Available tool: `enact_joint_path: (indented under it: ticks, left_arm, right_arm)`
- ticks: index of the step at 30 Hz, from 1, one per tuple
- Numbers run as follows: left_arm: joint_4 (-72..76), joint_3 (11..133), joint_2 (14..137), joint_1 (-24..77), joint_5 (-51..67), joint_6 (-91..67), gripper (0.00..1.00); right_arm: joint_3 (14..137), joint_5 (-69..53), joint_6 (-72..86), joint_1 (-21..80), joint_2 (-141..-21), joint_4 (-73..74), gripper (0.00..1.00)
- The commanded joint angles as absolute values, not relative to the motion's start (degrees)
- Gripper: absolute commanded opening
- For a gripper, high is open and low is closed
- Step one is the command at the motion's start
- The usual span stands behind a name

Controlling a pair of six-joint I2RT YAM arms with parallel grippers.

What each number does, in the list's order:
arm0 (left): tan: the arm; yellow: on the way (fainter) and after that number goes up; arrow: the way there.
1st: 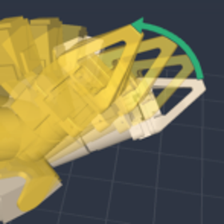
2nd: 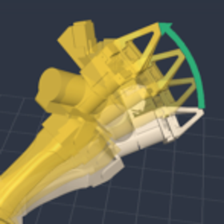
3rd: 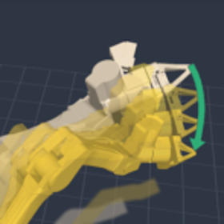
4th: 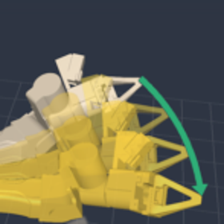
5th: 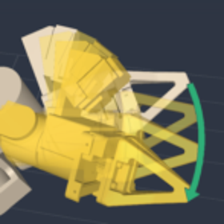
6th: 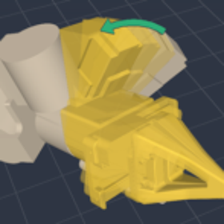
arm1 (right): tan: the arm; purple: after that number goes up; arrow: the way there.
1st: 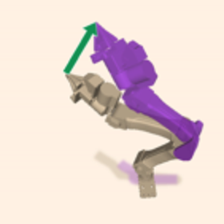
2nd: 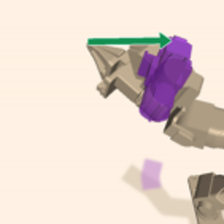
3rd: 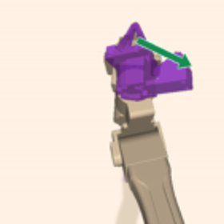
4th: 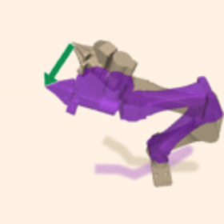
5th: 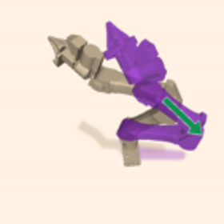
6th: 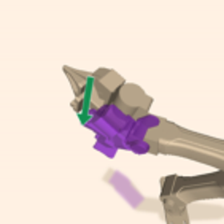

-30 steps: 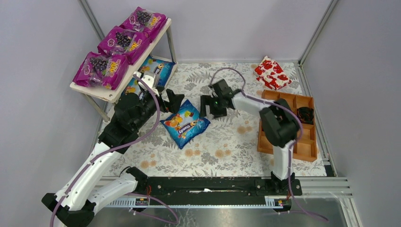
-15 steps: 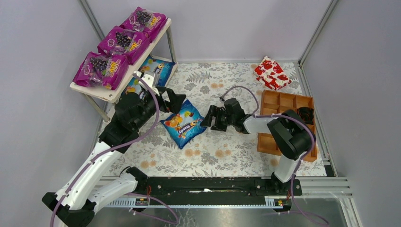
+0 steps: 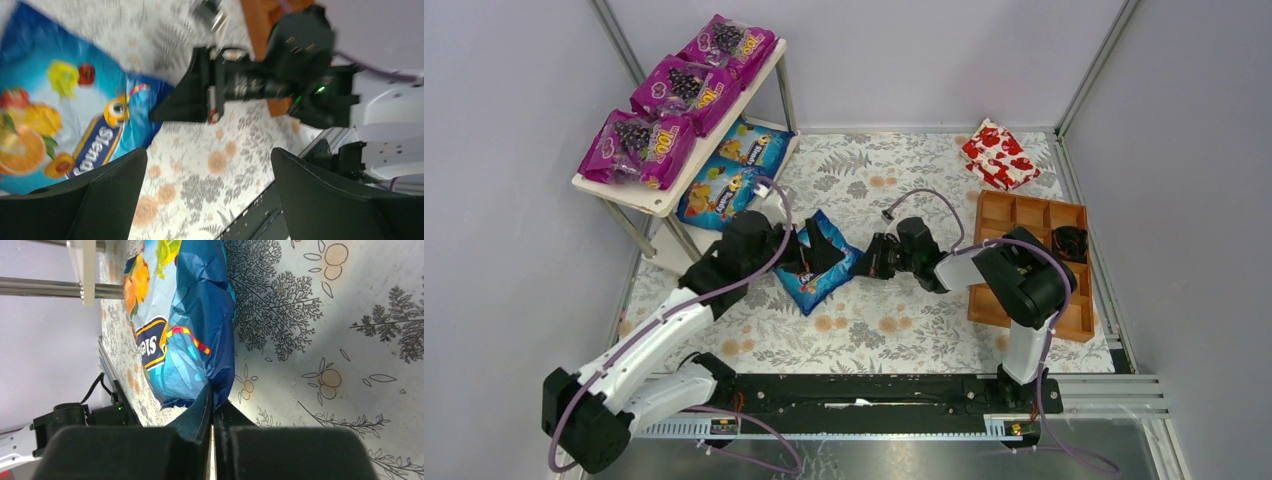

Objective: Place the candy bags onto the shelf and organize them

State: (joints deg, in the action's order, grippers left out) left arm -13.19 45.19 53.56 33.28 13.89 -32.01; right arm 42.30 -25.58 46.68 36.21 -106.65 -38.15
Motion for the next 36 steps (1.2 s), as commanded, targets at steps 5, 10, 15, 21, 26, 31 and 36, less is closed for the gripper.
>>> enact_joint_path:
  ticks: [5,10,15,21,26,31,36]
  left_arm:
    - [-15.8,42.9,64.9,42.5,5.6,-37.3,0.92]
    - [-28.9,52.8,81.0,54.2,-13.1,-35.1,0.86]
    - [-33.6,57.6,87.8,62.4,-24.8,-34.9,0.83]
    - [-36.7,58.5,91.9,64.6,-33.2,-34.7,0.69]
    - [-36.9,59.8,96.2,66.1,-34.8,-33.2,0.51]
    - [-36.1,60.1,98.7,67.9,-36.3,-33.7,0.40]
    - [-37.0,59.3,99.8,68.1,-40.9,-34.9,0.36]
  right_arm:
    - [38.9,-33.8,42.2,30.5,-102.2,-46.8,0.00]
    - [35.1,-40.1,48.9,27.6,-105.1,-59.5,0.00]
    - [33.0,-42.4,54.3,25.9,-108.1,-68.7,0.00]
    - [32.5,-41.9,54.7,25.9,-108.3,-69.7,0.00]
    - [32.4,-42.0,55.3,25.9,-109.0,-70.9,0.00]
    - [32.3,-42.2,55.8,25.9,-109.4,-71.8,0.00]
    - [32.3,-42.3,55.9,25.9,-109.5,-72.2,0.00]
